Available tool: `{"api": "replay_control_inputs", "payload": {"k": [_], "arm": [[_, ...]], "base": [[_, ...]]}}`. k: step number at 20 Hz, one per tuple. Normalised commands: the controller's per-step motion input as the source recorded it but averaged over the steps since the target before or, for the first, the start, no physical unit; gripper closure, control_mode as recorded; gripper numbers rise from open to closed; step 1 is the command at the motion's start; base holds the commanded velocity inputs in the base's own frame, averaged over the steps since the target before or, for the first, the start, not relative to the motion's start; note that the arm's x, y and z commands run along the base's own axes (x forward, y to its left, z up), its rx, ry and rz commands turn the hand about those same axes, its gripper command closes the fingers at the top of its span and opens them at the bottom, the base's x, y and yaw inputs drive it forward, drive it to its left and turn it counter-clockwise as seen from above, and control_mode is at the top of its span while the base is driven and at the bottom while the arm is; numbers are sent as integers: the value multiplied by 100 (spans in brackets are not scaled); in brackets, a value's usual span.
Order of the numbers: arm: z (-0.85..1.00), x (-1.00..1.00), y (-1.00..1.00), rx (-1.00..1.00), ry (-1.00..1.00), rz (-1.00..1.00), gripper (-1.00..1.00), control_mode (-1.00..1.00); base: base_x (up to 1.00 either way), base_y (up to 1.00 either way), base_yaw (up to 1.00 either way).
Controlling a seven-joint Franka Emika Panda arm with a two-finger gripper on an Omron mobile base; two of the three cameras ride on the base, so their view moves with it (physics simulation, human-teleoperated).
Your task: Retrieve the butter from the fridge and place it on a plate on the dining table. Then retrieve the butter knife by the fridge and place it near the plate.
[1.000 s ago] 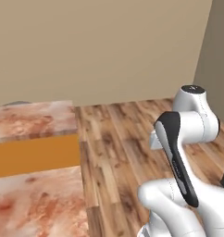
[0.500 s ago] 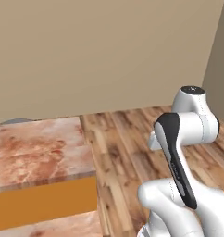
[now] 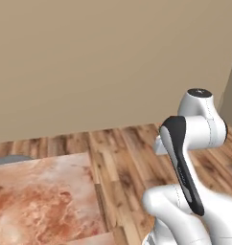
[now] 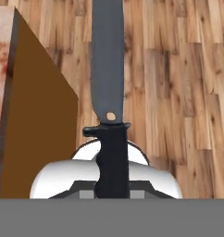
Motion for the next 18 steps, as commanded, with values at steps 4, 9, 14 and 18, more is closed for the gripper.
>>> {"api": "replay_control_inputs", "payload": {"k": [4, 9, 14, 18], "arm": [[0, 0, 0, 0, 0, 0, 100, 100], [0, 0, 0, 0, 0, 0, 100, 100], [0, 0, 0, 0, 0, 0, 100, 100], [0, 0, 0, 0, 0, 0, 100, 100]], "base": [[100, 0, 0], [100, 0, 0], [100, -1, 6], [100, 0, 20]]}}
